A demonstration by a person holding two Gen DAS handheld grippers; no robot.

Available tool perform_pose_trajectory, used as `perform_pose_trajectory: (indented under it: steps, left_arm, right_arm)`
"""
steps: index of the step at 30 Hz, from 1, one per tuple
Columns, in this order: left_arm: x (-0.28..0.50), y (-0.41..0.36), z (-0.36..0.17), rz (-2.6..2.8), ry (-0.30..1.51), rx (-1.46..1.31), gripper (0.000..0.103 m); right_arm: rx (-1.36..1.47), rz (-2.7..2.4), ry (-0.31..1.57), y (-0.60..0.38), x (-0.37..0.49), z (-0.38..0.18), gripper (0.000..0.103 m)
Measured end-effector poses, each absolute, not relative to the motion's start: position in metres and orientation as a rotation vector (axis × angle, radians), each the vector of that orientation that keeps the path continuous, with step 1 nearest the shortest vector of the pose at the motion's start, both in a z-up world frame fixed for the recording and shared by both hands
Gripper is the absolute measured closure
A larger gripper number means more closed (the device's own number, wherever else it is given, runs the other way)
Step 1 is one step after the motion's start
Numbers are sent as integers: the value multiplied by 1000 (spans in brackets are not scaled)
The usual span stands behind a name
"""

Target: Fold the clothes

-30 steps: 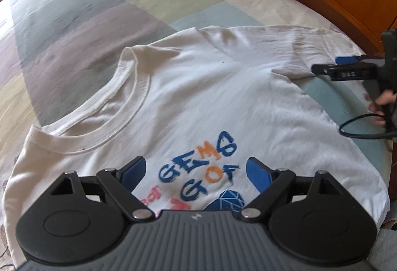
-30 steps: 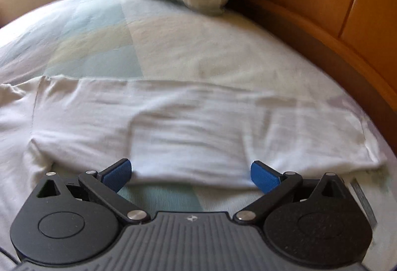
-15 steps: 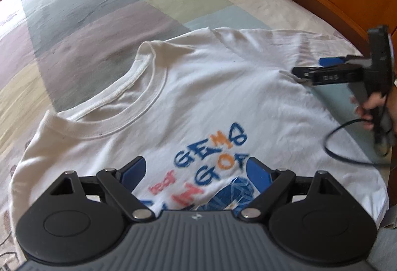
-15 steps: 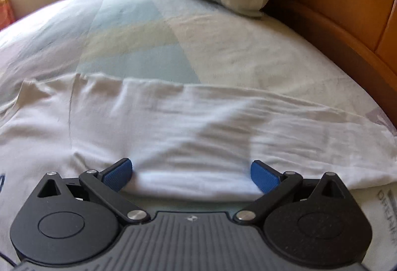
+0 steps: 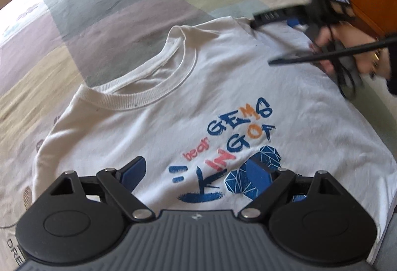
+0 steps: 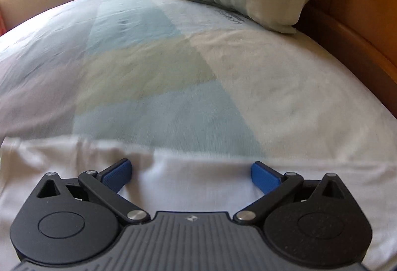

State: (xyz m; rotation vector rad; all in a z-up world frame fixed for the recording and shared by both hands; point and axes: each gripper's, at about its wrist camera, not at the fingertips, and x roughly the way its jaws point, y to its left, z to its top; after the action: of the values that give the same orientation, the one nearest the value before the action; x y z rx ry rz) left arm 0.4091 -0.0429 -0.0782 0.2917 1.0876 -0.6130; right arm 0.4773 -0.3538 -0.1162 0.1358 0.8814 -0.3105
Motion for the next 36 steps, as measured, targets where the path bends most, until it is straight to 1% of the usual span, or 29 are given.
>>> perform_pose_trajectory:
  steps: [4,7,10,13,16,25,29,32,36]
  left_arm:
    - [409,-46,-80,-614,1096,286,15]
    - [410,-49,-76,-632,1091,277,15]
    - [412,-52,-74,-642,1088,289,15]
    - [414,-57,-75,-650,1086,304,15]
    - [415,-63,-79,-651,1092,311,15]
    - [415,-80,-82,-667,1117,344,15]
    - [412,-82,-75,-675,1105,348,15]
    - [407,-79,-70,-679,1096,365,15]
    - [394,-69,-67,-692,1088,421,15]
  right_arm:
    - [146,-269,928,-369,487,-104,0]
    - [139,-269,874,-385,459,-84,0]
    - [111,-328,859,-416,410,-76,0]
    - [99,-458,880,-463,369,-85,0]
    - [171,-580,891,-515,343,-100,0]
    - [285,-555,837,-608,348,-111,0]
    - [301,-528,873,-586,349,-91,0]
    - [268,-333,867,-529,340,-70,0]
    - [184,34,879,-424,335,-52,0]
